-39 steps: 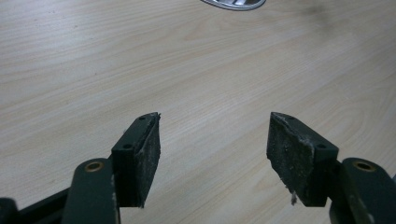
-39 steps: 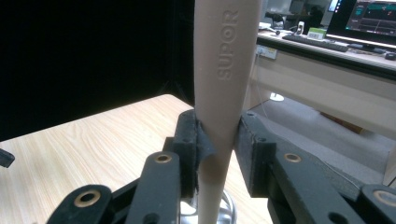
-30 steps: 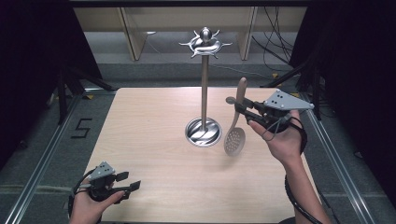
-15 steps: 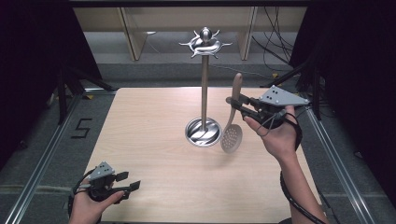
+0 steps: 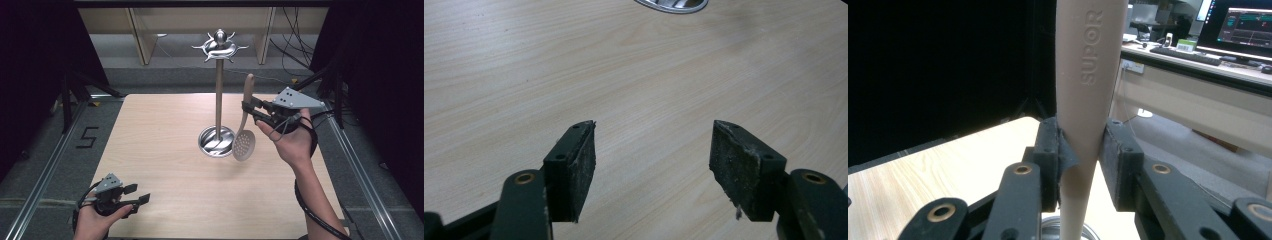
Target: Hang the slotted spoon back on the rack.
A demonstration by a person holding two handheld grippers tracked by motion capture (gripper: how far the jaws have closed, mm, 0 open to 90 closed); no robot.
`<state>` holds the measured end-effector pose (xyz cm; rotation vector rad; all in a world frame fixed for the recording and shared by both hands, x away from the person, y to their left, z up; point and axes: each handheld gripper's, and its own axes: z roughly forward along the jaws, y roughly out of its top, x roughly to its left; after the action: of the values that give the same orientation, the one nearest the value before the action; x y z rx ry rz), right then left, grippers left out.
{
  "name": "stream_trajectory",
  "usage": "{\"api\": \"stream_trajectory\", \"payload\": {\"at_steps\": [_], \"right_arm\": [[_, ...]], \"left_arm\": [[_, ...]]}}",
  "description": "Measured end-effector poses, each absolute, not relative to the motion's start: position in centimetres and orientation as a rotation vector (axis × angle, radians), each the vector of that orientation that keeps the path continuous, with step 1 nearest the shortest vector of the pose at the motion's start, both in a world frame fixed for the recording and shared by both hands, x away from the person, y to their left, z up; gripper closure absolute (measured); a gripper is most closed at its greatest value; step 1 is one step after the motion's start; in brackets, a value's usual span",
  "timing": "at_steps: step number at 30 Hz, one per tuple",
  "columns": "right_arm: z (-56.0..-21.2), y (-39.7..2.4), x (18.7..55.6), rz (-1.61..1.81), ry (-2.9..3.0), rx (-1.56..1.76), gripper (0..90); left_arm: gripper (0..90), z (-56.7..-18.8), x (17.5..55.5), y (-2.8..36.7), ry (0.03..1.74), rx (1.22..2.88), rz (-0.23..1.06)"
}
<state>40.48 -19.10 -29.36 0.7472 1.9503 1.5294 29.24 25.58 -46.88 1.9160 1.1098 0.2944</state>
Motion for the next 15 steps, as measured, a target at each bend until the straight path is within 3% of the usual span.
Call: {"api": "stream_trajectory", "payload": {"at_steps": [15], "right_arm": [[-29.08, -18.32, 41.12, 1.554, 1.939, 0.758, 71.7]], "left_arm": [[34.5, -46.91, 29.30, 25.63, 1.096, 1.914, 0.302]]}}
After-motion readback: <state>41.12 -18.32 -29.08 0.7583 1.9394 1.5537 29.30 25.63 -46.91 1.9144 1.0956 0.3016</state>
